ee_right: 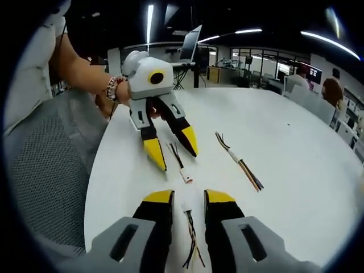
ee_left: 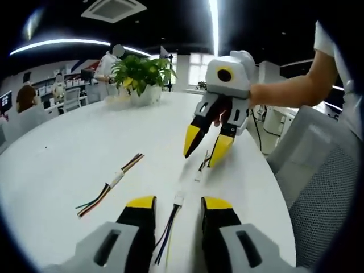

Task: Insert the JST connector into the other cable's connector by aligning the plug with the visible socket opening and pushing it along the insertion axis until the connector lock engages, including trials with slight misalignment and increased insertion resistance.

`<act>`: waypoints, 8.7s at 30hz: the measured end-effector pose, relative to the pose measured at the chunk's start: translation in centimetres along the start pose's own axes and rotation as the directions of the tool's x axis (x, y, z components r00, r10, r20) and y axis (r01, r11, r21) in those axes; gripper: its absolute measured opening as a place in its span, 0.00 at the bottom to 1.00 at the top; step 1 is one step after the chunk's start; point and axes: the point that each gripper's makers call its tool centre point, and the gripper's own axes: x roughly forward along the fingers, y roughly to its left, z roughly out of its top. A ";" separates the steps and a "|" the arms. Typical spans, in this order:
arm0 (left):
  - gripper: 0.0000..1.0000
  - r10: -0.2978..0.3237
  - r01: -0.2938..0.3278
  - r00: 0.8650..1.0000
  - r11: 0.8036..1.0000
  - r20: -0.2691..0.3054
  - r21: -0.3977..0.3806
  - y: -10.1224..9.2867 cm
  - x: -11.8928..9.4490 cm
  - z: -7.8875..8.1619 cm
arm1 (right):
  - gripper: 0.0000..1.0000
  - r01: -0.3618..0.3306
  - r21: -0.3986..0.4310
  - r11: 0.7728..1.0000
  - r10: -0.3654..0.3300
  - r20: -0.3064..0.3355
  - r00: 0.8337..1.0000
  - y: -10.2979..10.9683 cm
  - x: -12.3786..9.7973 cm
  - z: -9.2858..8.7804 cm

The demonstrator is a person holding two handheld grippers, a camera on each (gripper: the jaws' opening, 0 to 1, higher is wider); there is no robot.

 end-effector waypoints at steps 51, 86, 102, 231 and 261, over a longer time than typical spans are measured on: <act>0.00 -0.063 0.061 0.997 0.997 0.040 0.046 -0.3 0.1 0.3 | 0.04 0.012 -0.028 1.000 -0.010 0.093 0.996 -0.3 1.0 1.6; 0.00 -0.063 0.063 0.998 0.992 -0.005 0.105 -0.4 0.1 0.3 | 0.03 -0.017 -0.075 0.997 0.019 0.024 1.000 -0.3 2.9 1.0; 0.00 -0.069 0.075 0.997 0.987 -0.046 0.145 -0.5 0.5 -0.4 | 0.03 -0.023 -0.080 0.996 0.021 -0.027 0.999 -0.2 3.4 0.5; 0.78 0.325 -0.264 0.913 0.932 0.245 -0.249 3.7 -10.5 11.6 | 0.47 0.360 0.240 0.902 -0.415 0.247 0.875 -3.2 -6.8 11.7; 0.91 0.567 -0.410 0.730 0.810 0.381 -0.420 -0.8 -26.7 12.6 | 0.51 0.361 0.407 0.839 -0.510 0.357 0.782 2.8 -14.4 11.3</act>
